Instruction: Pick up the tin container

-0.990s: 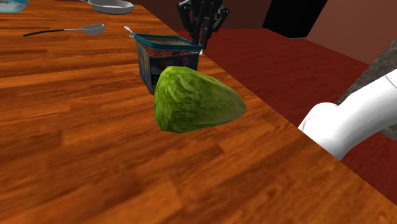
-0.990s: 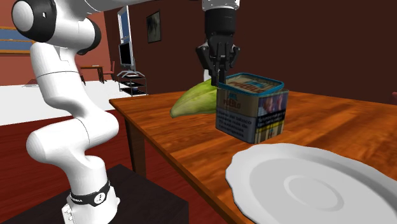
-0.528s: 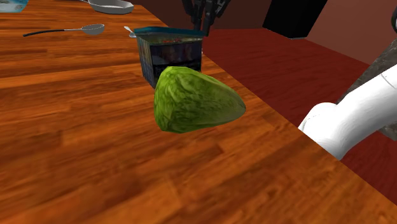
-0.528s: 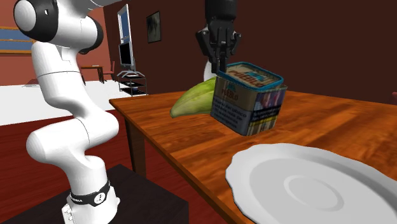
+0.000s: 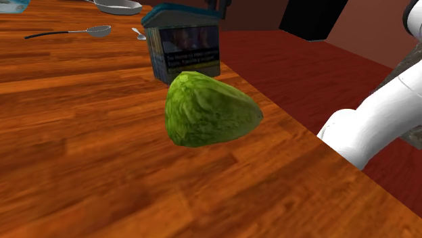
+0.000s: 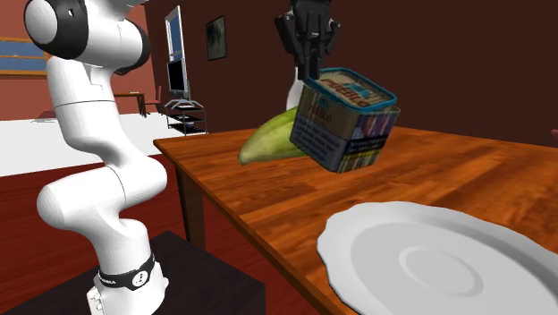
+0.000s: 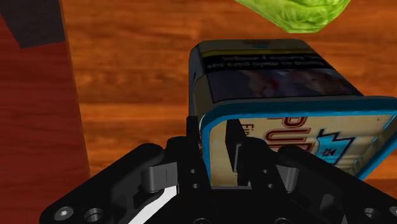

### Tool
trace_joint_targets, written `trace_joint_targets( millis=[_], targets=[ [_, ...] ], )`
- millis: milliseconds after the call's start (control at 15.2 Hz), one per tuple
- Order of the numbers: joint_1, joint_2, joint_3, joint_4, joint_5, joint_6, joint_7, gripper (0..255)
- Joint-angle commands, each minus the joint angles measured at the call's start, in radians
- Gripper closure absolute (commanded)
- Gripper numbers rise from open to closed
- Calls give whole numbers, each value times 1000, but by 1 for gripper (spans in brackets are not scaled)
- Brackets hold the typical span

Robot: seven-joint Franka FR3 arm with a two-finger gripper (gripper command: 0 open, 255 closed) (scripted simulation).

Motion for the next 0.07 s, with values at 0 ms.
trace_joint_targets(
  millis=[0],
  targets=[
    [1, 3, 1, 12, 0, -6, 3, 255]
  ],
)
